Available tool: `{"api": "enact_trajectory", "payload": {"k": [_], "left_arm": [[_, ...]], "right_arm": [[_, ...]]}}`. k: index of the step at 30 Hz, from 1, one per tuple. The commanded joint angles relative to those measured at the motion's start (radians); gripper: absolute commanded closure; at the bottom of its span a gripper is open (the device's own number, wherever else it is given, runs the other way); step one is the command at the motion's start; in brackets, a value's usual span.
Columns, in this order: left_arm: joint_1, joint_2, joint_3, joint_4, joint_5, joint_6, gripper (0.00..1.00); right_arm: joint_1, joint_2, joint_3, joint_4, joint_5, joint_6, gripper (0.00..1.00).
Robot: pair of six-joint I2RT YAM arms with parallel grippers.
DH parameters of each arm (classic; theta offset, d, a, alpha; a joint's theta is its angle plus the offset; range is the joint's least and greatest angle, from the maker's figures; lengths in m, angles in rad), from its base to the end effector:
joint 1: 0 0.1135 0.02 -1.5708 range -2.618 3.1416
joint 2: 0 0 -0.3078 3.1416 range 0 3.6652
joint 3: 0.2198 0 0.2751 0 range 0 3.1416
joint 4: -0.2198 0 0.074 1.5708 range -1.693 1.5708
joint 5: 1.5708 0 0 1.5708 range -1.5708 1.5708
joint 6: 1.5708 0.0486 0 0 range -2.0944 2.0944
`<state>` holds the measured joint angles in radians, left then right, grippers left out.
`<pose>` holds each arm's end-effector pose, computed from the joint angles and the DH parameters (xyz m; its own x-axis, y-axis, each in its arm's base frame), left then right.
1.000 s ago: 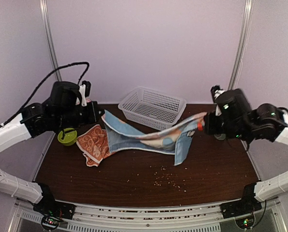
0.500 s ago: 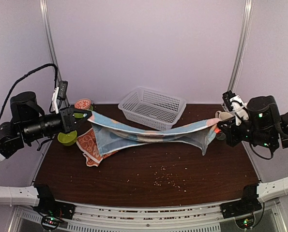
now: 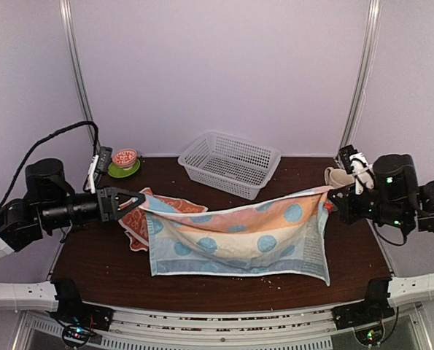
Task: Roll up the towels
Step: Flatten out the towel at the center of the board.
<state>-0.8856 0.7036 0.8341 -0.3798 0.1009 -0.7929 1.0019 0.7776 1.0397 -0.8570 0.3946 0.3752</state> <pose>0.0989 -0.1287 0.3769 -0.7024 -0.2606 -0.6624 0.4728 0.5249 -0.7078 0.0927 0.1103 0.3903 -0.5031 -0.1588 -0.8495 -0.4534 0.8853 0.1030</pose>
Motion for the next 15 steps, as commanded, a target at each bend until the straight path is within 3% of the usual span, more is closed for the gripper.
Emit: {"api": "enact_trajectory", "payload": {"k": [1,8,15], "left_arm": [[0.049,0.148,-0.044,0.124,-0.055,-0.028,1.0],[0.159,0.425,-0.085,0.264,-0.042,-0.074,1.0],[0.195,0.644,0.018,0.259,-0.131,-0.012,1.0]], "right_arm": [[-0.144,0.085,-0.11,0.161,-0.142,0.05,1.0],[-0.305,0.356,-0.187,0.271,-0.185,0.065,1.0],[-0.338,0.607,-0.043,0.259,-0.132,0.019,1.0]]}}
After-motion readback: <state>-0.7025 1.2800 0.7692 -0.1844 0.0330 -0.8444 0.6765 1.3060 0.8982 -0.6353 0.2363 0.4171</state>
